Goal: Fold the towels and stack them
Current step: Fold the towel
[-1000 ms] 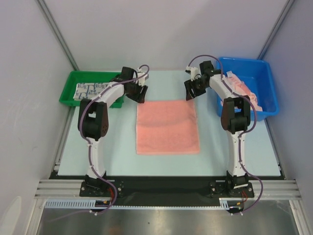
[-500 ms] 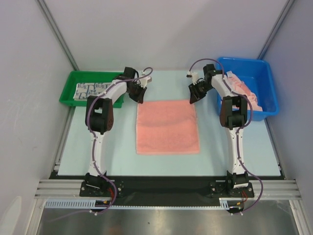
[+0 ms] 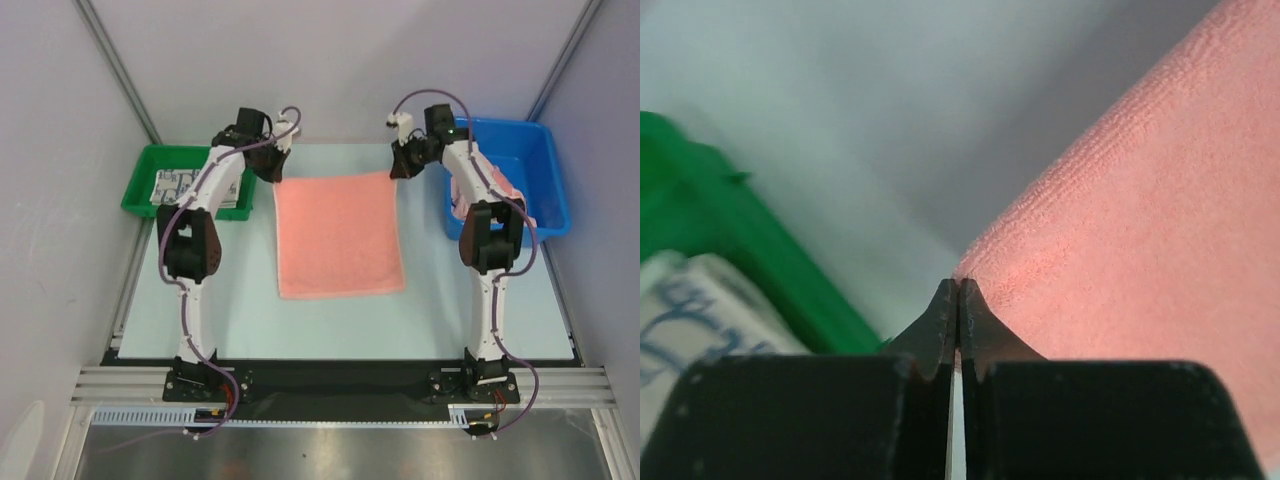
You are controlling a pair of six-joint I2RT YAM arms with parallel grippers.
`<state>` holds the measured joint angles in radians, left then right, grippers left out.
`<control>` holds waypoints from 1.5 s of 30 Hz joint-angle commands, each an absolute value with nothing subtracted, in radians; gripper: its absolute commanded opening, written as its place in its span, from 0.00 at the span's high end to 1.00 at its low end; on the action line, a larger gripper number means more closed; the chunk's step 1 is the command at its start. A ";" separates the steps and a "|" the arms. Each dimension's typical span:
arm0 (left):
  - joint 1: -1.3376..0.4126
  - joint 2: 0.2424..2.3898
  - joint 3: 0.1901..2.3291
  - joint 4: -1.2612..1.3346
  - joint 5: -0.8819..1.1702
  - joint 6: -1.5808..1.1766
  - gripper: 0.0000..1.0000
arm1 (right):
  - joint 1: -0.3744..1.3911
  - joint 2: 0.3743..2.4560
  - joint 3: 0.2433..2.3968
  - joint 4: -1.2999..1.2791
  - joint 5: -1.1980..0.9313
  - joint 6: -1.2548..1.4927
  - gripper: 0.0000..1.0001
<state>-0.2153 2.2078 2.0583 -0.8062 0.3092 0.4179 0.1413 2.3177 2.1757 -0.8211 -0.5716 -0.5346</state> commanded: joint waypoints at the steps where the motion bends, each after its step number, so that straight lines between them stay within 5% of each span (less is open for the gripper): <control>1: -0.209 1.956 2.048 -0.738 0.230 0.403 1.00 | 0.137 2.088 2.155 -0.654 -0.543 -0.482 1.00; 12: -0.281 1.625 1.898 -0.767 0.115 0.411 1.00 | 0.149 1.662 1.878 -0.563 -0.557 -0.426 1.00; 25: -0.403 1.347 1.778 -0.922 0.072 0.391 1.00 | 0.232 1.318 1.700 -0.762 -0.546 -0.413 1.00; 36: -0.356 1.747 1.854 -0.838 0.075 0.439 1.00 | 0.158 1.621 1.545 -0.526 -0.664 -0.400 1.00; 45: -0.293 2.218 2.166 -0.828 0.097 0.478 1.00 | 0.118 2.080 1.807 -0.465 -0.686 -0.468 1.00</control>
